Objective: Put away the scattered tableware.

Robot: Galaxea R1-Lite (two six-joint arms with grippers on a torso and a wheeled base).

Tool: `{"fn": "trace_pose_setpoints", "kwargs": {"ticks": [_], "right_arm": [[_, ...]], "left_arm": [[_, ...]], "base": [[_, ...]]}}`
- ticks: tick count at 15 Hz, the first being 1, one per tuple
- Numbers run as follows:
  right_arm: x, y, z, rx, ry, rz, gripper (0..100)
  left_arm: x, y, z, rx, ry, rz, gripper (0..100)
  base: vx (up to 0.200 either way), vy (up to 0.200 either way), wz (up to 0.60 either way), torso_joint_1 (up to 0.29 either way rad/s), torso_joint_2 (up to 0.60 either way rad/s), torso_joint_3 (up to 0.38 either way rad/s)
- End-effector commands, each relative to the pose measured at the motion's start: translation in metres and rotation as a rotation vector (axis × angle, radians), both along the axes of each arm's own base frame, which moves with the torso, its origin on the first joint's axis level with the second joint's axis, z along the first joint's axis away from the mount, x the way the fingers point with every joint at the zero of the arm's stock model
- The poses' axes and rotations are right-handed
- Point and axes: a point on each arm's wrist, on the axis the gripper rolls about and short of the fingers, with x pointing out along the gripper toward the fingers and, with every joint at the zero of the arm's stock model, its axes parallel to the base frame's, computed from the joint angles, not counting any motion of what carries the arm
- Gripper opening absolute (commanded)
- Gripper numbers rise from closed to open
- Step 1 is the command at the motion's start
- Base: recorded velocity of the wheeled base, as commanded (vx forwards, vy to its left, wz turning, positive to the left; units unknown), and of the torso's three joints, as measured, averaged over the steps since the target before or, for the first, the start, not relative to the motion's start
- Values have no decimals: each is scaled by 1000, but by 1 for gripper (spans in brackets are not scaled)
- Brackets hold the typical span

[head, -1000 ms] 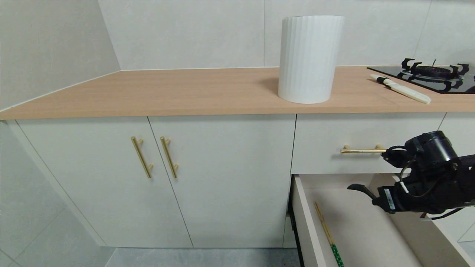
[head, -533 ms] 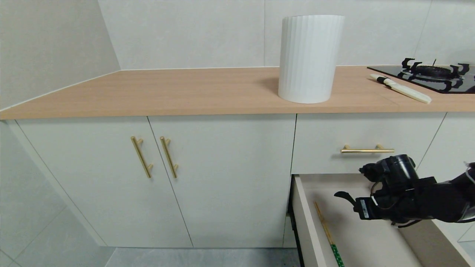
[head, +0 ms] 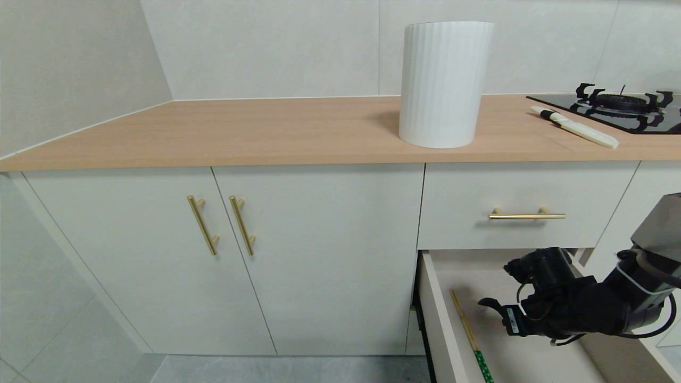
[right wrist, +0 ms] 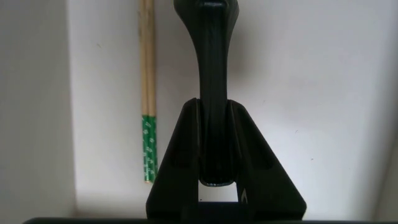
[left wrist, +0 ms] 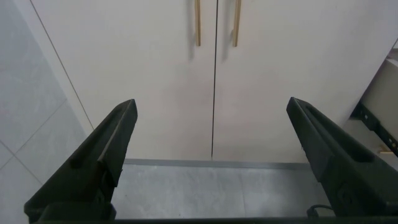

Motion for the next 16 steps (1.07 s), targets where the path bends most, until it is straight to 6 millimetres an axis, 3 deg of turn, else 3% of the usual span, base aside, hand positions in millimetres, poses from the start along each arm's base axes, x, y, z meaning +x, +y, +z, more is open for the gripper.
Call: {"fn": "trace_pose_setpoints", "kwargs": {"ticks": [1,4,16], "right_arm": [[3,0,-21,-34,14,-19,0],[6,0,-32,-51,10,-28,0],[6,0,-32,-52,5,-30,0]], "left_arm": [[0,0,0,0,0,1,100],[0,0,0,0,0,1,100],[0,0,0,0,0,1,100]], "base": [[0,0,0,0,0,0],[0,0,0,0,0,0],[0,0,0,0,0,0]]}}
